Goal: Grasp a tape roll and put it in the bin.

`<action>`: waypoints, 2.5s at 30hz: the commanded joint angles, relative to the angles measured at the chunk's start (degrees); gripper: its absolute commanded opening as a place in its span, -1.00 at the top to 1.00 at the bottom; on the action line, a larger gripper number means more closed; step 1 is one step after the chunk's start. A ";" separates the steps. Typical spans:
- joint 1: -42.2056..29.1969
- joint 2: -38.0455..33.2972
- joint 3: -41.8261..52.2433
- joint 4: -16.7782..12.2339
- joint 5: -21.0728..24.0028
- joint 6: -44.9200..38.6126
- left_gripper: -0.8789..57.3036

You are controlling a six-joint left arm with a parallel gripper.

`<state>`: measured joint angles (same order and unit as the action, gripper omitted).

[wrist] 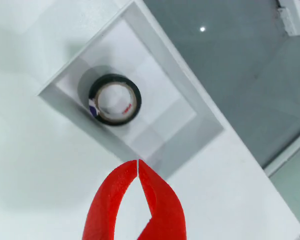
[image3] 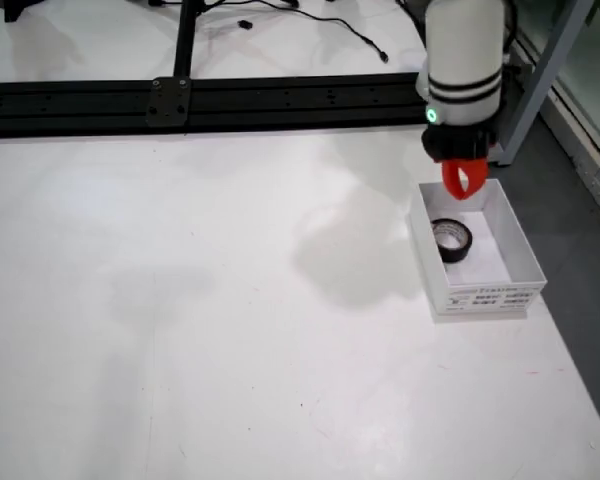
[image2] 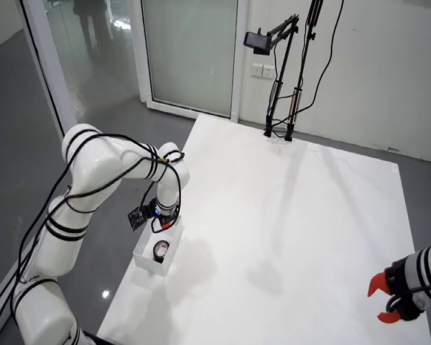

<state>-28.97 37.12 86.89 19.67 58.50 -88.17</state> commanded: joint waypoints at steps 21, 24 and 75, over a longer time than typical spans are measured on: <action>-30.36 -29.83 -0.32 2.13 11.37 0.01 0.99; -32.38 -30.36 -0.32 0.81 11.37 0.01 0.99; -35.63 -30.44 -0.32 -2.70 12.60 0.01 0.98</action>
<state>-64.62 6.80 86.57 17.04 70.91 -88.15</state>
